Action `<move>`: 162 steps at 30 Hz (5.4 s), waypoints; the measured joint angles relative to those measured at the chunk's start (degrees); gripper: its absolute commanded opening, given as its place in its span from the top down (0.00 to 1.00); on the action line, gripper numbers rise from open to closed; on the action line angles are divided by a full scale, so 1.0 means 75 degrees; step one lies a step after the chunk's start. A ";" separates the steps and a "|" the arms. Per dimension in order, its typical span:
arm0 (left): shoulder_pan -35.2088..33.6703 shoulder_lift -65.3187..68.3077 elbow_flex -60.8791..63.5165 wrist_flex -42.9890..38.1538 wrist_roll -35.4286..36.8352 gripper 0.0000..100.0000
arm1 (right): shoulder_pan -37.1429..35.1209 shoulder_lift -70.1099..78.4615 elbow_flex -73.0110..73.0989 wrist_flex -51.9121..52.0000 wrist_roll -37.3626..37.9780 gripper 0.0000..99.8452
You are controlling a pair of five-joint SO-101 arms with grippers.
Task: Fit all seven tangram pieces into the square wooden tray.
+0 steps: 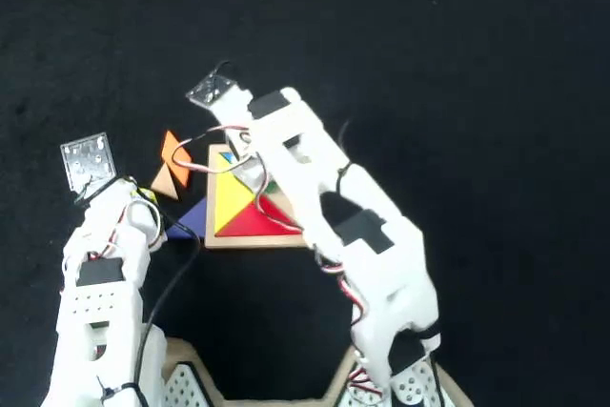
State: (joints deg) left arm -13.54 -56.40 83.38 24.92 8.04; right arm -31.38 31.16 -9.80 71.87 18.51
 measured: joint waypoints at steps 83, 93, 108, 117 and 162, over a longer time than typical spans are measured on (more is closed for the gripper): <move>-0.0035 0.1618 -0.4794 0.4196 -0.2028 0.97 | 0.3540 -0.1395 0.2192 -0.4138 -0.1946 0.95; 0.0211 0.5662 -0.7033 0.4114 -0.2579 0.97 | 0.3599 -0.1395 0.2438 -0.4630 -0.1946 0.95; 0.0305 0.7889 -0.8111 0.3669 -0.4149 0.88 | 0.3599 -0.1395 0.2485 -0.4653 -0.1946 0.95; 0.0211 0.8229 -0.7138 0.2614 -0.3352 0.83 | 0.3599 -0.1395 0.2485 -0.4653 -0.1946 0.95; 0.0129 0.8299 -0.7045 0.2977 -0.1360 0.79 | 0.3599 -0.1395 0.2485 -0.4653 -0.1946 0.95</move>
State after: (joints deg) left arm -12.57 5.85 30.55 47.25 -2.15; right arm -4.40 20.70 8.84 36.97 3.91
